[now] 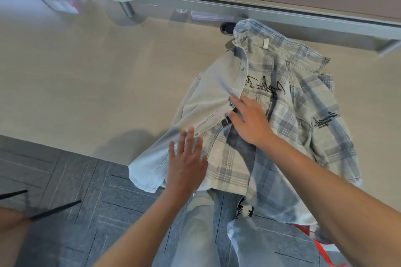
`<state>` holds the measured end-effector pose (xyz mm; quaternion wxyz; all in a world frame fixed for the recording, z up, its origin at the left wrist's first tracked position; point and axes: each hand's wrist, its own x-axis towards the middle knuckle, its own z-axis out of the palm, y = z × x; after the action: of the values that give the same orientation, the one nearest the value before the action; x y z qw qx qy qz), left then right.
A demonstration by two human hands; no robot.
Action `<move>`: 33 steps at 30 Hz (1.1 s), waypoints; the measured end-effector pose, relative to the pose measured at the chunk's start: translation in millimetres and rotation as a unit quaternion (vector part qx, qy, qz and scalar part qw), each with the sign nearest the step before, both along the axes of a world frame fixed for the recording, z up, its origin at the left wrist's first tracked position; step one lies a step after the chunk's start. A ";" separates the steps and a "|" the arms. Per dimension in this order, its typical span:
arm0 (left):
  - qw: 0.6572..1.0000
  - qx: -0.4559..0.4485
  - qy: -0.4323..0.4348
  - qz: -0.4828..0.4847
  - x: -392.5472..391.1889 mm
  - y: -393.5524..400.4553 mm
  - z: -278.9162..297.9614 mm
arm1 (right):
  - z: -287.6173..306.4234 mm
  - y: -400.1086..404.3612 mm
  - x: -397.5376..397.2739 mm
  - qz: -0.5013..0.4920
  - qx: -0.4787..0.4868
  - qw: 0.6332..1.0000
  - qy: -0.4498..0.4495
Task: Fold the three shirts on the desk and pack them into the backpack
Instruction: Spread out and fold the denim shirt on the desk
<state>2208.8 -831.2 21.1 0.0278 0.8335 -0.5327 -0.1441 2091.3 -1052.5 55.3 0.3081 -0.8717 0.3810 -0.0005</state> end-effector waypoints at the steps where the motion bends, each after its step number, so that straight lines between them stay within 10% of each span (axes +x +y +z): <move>1: 1.000 -0.002 0.008 -0.008 -7.6 -4.6 3.5 | 2.2 -0.7 -7.6 -0.008 0.018 1.000 -0.014; 17: 0.984 -0.091 0.093 -0.119 -180.0 -98.5 55.8 | 52.1 -52.0 -170.4 -0.156 0.077 0.981 -0.091; 21: 0.974 0.043 0.168 -0.147 -217.7 -116.7 58.0 | 46.2 -61.3 -201.3 -0.145 0.131 0.980 -0.036; 33: 0.997 -0.007 0.073 -0.009 -142.9 -131.3 61.6 | 26.1 -58.1 -177.4 -0.203 0.067 0.973 -0.091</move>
<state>2065.9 -962.5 82.7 0.0714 0.8159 -0.5375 -0.2009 1913.8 -1110.6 81.4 0.3922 -0.7499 0.5199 -0.1168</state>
